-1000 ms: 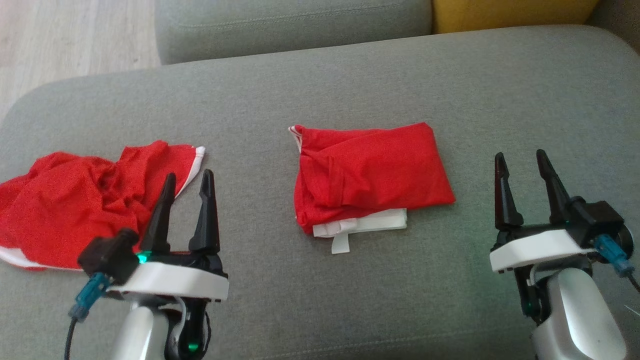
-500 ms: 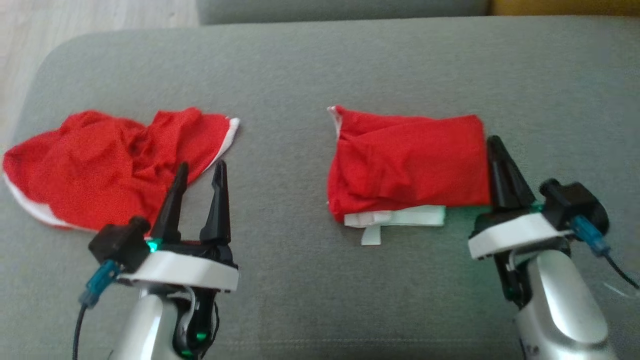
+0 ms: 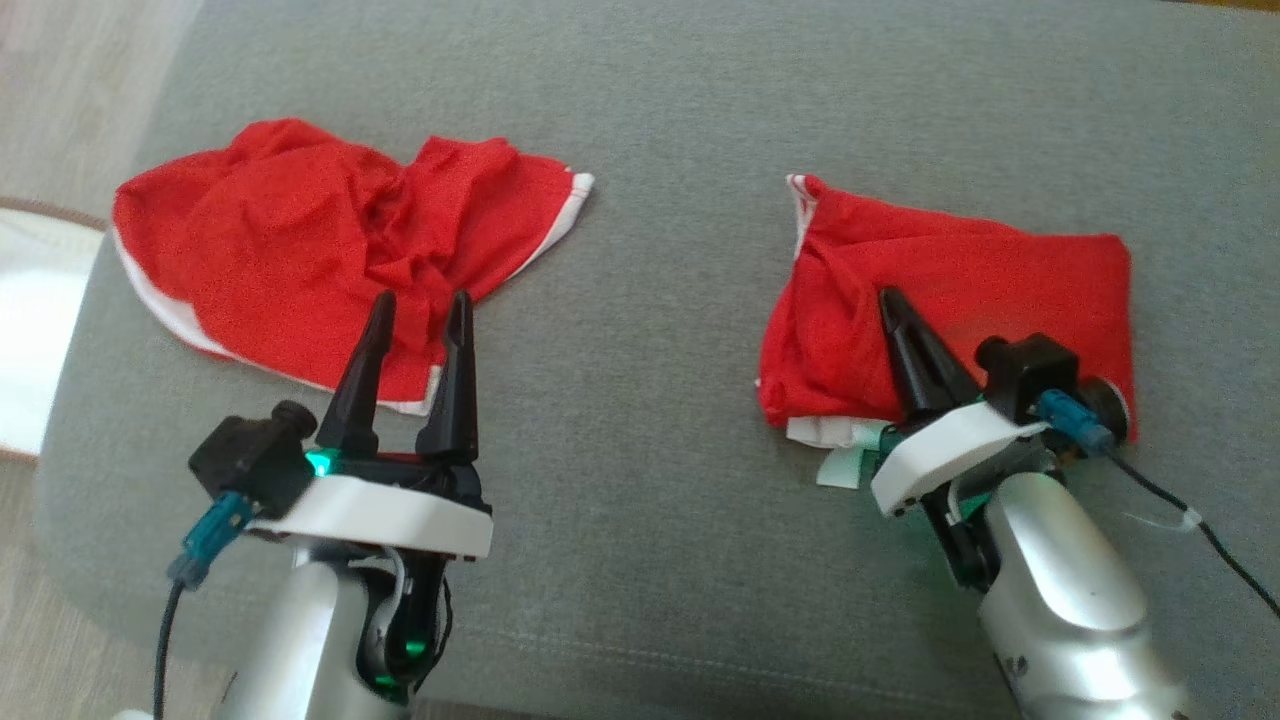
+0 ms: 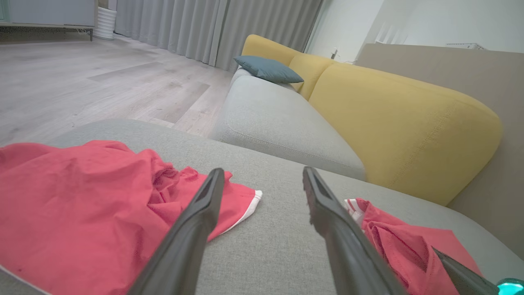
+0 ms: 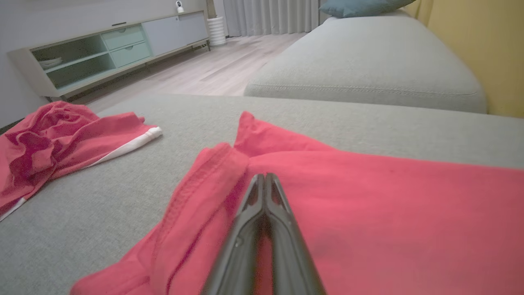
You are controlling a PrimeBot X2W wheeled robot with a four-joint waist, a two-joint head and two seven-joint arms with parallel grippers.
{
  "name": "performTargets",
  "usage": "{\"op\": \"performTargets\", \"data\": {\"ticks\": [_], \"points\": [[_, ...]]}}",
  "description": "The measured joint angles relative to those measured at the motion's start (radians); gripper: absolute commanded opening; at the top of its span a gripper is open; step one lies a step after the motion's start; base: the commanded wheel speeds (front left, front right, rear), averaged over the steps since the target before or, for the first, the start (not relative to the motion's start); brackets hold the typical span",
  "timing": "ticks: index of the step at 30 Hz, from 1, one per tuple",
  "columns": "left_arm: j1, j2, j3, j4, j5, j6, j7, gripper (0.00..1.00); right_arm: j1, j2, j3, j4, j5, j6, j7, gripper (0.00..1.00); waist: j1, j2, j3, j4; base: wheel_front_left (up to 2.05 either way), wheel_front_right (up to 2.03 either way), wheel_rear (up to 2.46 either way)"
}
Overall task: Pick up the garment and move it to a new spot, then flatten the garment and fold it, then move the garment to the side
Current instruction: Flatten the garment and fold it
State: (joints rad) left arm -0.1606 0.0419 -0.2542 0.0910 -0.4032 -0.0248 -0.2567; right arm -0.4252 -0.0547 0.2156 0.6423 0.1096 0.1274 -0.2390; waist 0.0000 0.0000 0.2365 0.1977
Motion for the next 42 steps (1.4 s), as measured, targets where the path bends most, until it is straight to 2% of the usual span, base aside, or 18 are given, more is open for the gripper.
{"op": "performTargets", "data": {"ticks": [8,14,19,25,32,39,42], "points": [[-0.002,0.0,-0.006,0.0,-0.024,0.009,0.0,1.0,-0.038,-0.002,0.058,0.123,0.034,0.0,0.003,0.0,0.0,0.0,0.005,0.038,0.0,0.0,0.0],[-0.002,0.0,-0.016,0.001,-0.024,0.017,0.0,1.0,-0.07,-0.004,0.098,0.131,0.102,0.0,0.0,0.0,0.0,0.0,-0.004,0.042,0.0,0.0,0.0],[-0.002,0.0,-0.014,0.007,-0.031,0.018,0.0,1.0,-0.076,-0.005,0.071,0.216,0.093,0.0,0.005,0.0,0.0,0.0,-0.013,0.033,0.0,0.0,0.0],[0.0,0.001,0.014,0.011,-0.029,0.017,0.0,1.0,-0.079,-0.006,0.102,0.222,0.141,0.0,0.006,0.0,0.0,0.0,-0.031,-0.012,0.0,0.0,0.0],[0.014,0.0,0.041,0.01,-0.023,0.016,0.0,1.0,-0.079,-0.006,0.074,0.163,0.144,0.0,-0.002,0.0,0.0,0.0,-0.069,-0.079,0.0,0.0,0.0],[0.018,0.0,0.047,-0.013,-0.024,0.015,0.0,1.0,-0.063,-0.006,-0.022,0.002,0.086,0.0,-0.009,0.0,0.0,0.0,-0.121,-0.172,0.0,0.0,0.0],[0.028,0.0,0.052,-0.024,-0.087,0.017,0.0,1.0,-0.015,-0.008,-0.073,-0.082,0.035,0.0,-0.012,0.0,0.0,0.0,-0.138,-0.208,0.0,0.0,0.0]]}}
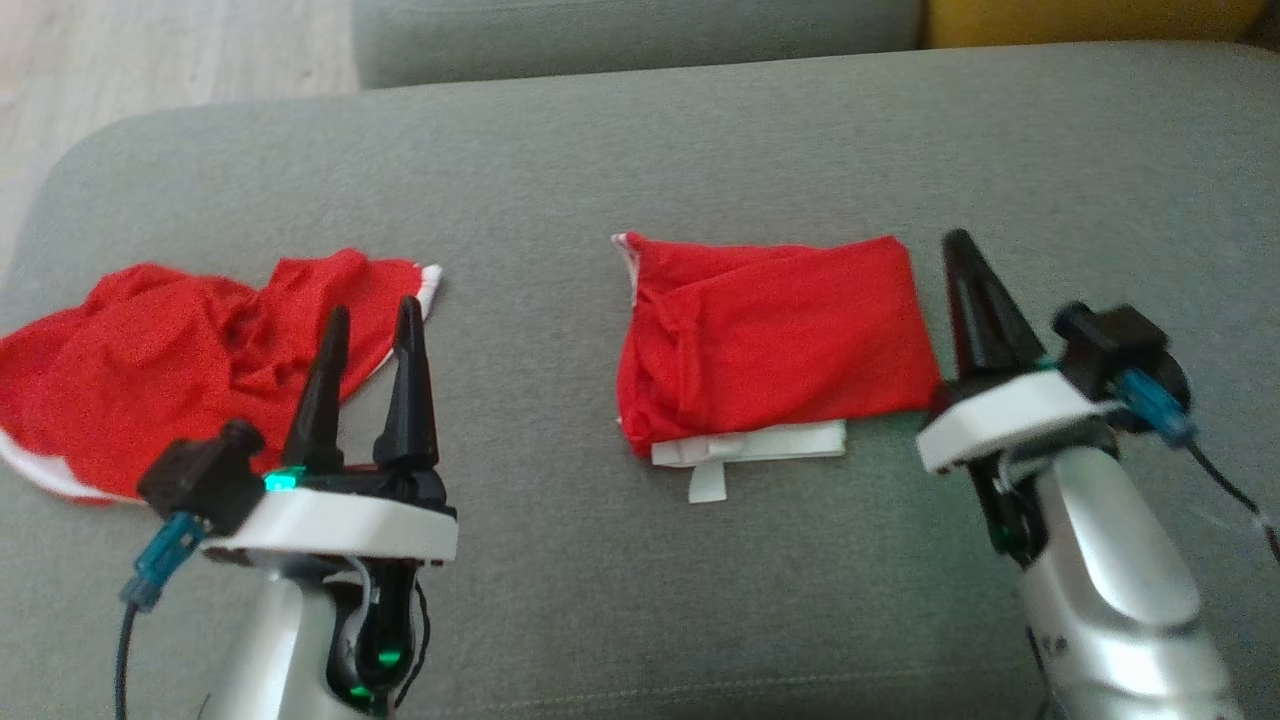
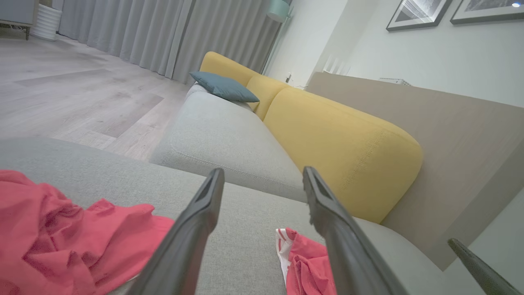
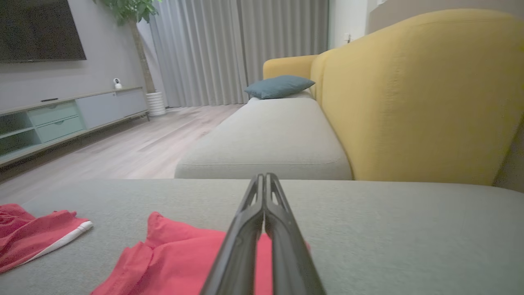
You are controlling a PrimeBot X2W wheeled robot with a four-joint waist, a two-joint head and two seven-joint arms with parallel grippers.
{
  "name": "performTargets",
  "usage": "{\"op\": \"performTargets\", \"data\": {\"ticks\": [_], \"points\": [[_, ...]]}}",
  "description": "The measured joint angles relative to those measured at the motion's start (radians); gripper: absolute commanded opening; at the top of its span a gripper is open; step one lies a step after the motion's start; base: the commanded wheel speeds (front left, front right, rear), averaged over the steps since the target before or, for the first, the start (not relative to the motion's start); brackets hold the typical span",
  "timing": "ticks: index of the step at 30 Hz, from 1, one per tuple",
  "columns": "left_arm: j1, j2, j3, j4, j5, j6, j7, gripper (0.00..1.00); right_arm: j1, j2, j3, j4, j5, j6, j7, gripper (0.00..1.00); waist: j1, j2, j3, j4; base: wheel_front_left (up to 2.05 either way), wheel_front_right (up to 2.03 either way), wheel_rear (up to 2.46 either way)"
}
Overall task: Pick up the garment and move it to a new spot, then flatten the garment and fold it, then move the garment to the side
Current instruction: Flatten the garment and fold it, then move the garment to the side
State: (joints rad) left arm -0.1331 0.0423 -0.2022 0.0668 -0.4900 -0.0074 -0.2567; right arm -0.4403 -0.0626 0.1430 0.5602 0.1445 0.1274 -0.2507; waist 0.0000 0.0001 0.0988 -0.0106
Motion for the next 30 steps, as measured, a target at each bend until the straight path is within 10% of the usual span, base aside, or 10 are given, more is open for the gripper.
{"op": "performTargets", "data": {"ticks": [5,7,30], "points": [[0.011,0.0,0.001,0.002,0.028,-0.001,0.0,1.0,0.101,0.001,-0.076,-0.11,-0.014,0.0,0.0,0.0,0.0,0.0,-0.013,-0.046,0.0,0.0,0.0],[0.011,0.0,0.001,0.006,0.041,-0.001,0.0,1.0,0.134,0.001,-0.106,-0.151,-0.031,0.0,0.0,1.0,0.0,0.0,-0.016,-0.057,0.0,0.0,0.0],[0.051,0.0,-0.011,0.041,0.11,-0.001,0.0,1.0,0.248,0.013,-0.16,-0.235,-0.049,0.0,0.001,1.0,0.0,0.0,-0.006,-0.062,0.0,0.0,0.0]]}}
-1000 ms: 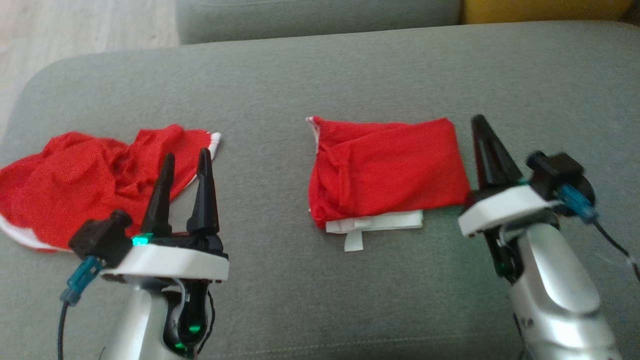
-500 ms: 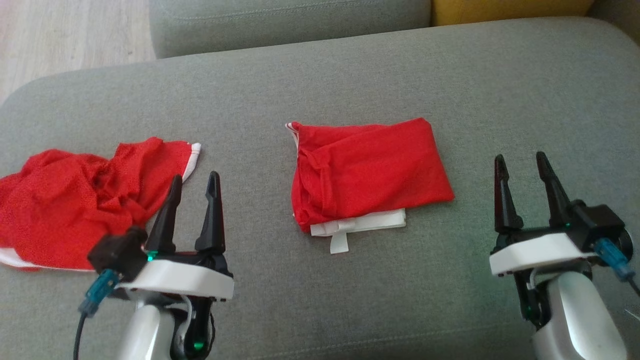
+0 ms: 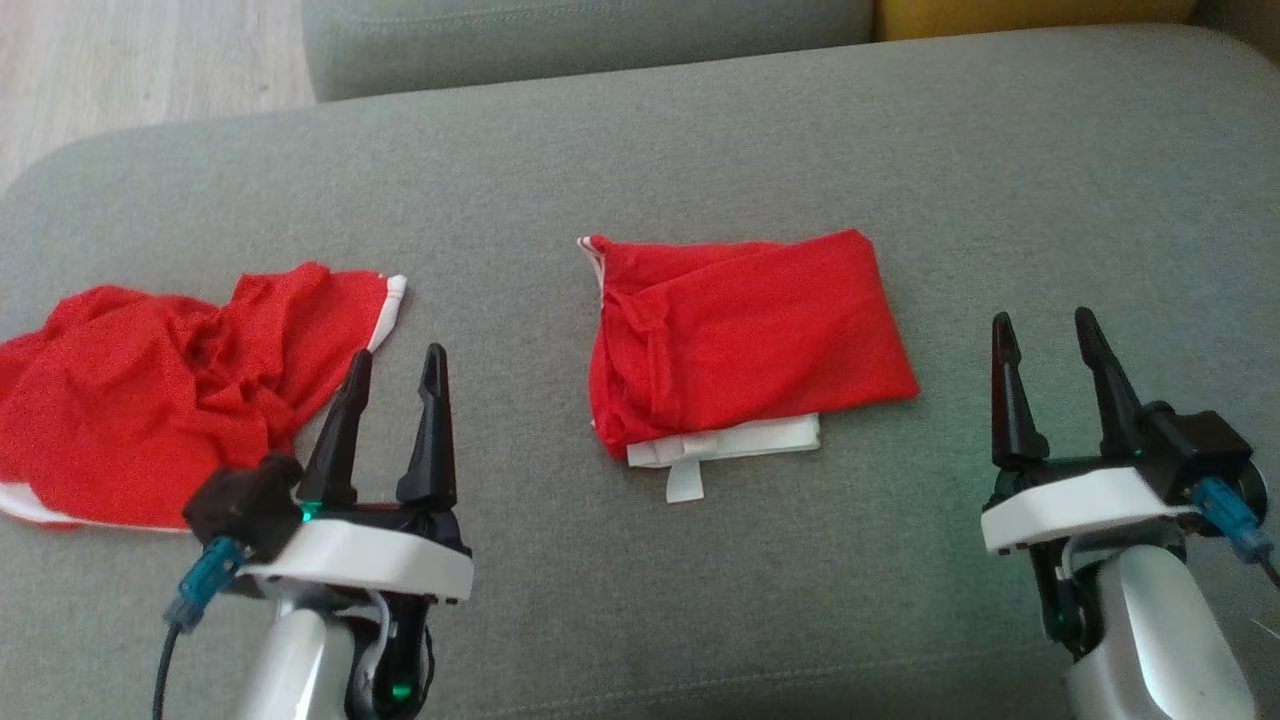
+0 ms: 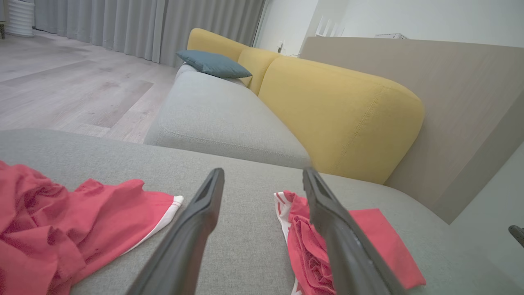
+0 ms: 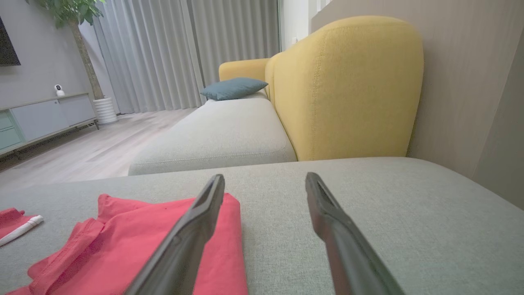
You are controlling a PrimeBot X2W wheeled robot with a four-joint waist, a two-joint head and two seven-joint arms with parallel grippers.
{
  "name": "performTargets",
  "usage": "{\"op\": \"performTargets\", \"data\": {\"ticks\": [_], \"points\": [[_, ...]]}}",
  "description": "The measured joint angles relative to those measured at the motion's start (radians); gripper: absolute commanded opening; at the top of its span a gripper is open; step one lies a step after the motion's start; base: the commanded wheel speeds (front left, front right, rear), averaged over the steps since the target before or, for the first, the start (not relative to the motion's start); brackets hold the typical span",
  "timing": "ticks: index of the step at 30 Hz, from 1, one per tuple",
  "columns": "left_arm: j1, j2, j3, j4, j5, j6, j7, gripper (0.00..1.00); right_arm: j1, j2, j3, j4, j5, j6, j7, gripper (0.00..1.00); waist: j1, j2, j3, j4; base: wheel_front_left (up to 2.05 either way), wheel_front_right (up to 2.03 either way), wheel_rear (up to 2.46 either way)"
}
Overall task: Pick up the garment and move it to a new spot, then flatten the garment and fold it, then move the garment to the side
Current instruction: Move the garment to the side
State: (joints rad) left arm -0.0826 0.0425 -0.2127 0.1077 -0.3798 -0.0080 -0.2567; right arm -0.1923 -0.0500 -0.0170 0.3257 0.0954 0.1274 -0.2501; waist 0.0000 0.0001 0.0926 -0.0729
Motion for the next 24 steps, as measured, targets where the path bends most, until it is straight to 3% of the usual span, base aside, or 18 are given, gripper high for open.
{"op": "performTargets", "data": {"ticks": [9,24], "points": [[-0.007,0.0,-0.016,0.012,0.006,-0.01,0.0,1.0,-0.051,0.001,-0.021,0.09,0.012,0.0,0.067,1.0,0.0,0.0,0.051,0.038,0.0,0.0,0.0],[-0.061,0.0,-0.04,0.02,0.018,-0.019,0.0,1.0,-0.24,0.001,-0.041,0.364,0.063,0.0,0.19,1.0,0.0,0.0,0.16,0.115,0.0,0.0,0.0]]}}
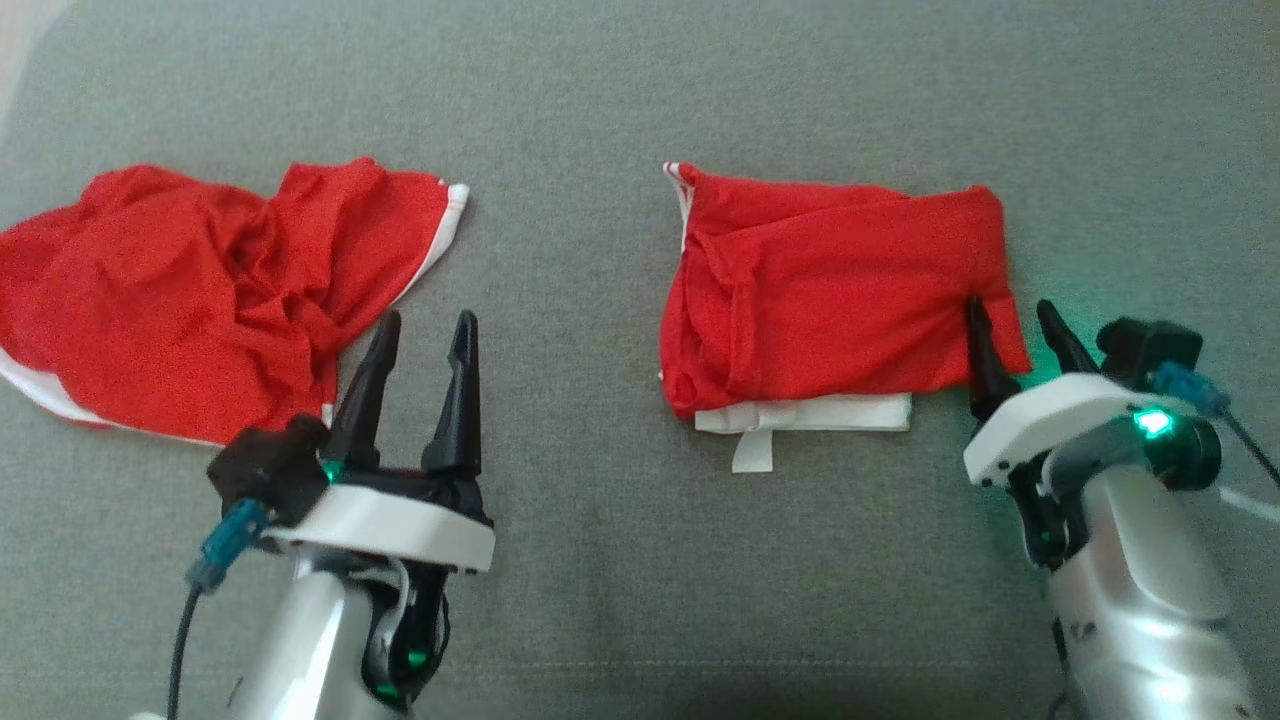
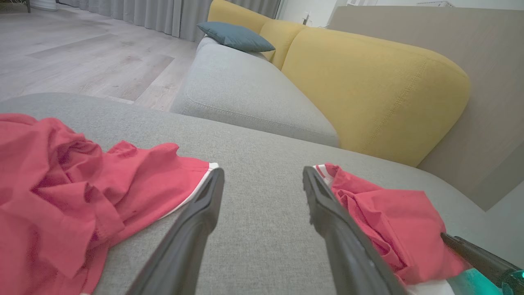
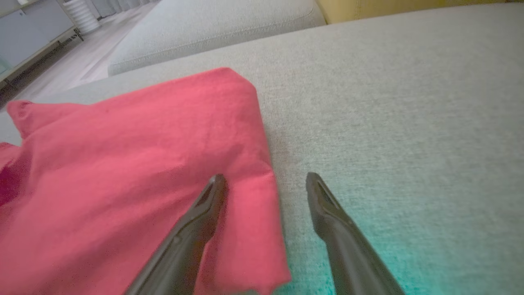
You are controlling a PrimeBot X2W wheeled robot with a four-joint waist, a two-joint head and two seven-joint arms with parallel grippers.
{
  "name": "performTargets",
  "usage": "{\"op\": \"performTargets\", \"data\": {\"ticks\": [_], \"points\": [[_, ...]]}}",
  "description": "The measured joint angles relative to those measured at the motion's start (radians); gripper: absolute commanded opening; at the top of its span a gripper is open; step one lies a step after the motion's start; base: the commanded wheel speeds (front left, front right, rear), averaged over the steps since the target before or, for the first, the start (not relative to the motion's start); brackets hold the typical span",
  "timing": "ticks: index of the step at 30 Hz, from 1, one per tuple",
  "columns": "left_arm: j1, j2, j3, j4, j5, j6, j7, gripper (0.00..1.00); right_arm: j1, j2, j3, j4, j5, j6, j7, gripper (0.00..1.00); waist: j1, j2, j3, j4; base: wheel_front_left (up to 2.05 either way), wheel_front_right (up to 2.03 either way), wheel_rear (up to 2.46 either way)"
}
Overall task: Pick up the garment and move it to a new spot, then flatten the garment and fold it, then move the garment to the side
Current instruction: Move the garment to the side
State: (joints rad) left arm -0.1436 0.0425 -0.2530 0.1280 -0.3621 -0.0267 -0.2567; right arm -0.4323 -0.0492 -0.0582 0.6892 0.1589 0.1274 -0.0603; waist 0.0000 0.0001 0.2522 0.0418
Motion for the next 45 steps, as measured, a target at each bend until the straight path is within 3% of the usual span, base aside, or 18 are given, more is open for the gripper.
{"op": "performTargets", "data": {"ticks": [9,11,20,35,45], "points": [[-0.051,0.0,-0.001,-0.005,0.0,0.0,0.0,1.0,-0.104,-0.008,-0.001,0.086,0.025,0.0,0.018,1.0,0.0,0.0,0.059,0.02,0.0,0.0,0.0],[-0.051,0.0,-0.001,-0.004,0.0,0.0,0.0,1.0,-0.117,-0.012,0.008,0.098,0.032,0.0,0.017,0.0,0.0,0.0,0.064,0.018,0.0,0.0,0.0],[-0.071,0.0,0.004,-0.004,0.009,0.002,0.0,1.0,-0.137,-0.014,0.007,0.116,-0.029,0.001,-0.03,0.0,0.0,0.0,0.064,-0.016,0.0,0.0,0.0],[-0.075,0.0,0.006,-0.005,0.016,-0.001,0.0,1.0,-0.219,-0.298,-0.137,0.095,-0.172,0.0,-0.038,0.0,0.0,0.0,0.081,-0.045,0.0,0.0,0.0],[-0.092,0.0,0.007,-0.009,0.016,-0.001,0.0,1.0,-0.24,-0.343,-0.163,0.071,-0.207,0.0,-0.047,0.0,0.0,0.0,0.096,-0.039,0.0,0.0,0.0]]}}
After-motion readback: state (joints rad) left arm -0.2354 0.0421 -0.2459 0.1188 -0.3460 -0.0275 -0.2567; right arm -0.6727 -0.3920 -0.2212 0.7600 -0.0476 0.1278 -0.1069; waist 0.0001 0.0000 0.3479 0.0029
